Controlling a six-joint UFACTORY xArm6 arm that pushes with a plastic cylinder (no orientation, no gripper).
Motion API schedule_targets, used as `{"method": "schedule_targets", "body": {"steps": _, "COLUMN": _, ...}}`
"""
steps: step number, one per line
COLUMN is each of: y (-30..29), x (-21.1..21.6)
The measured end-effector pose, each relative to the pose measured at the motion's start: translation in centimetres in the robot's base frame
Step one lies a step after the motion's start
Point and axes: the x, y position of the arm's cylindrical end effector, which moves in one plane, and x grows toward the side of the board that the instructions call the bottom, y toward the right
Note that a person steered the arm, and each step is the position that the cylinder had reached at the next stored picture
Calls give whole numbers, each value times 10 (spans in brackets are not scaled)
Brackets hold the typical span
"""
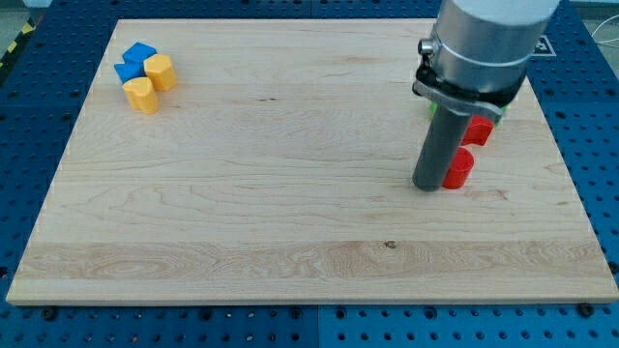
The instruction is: Slide the red circle a bit up
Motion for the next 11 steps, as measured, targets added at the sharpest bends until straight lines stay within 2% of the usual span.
{"method": "schedule_targets", "body": {"steps": 2, "y": 0, "x": -46}}
{"method": "schedule_targets", "body": {"steps": 5, "y": -5, "x": 14}}
{"method": "schedule_targets", "body": {"steps": 6, "y": -4, "x": 22}}
{"method": "schedule_targets", "body": {"steps": 9, "y": 51, "x": -8}}
{"method": "schedule_targets", "body": {"steps": 11, "y": 53, "x": -20}}
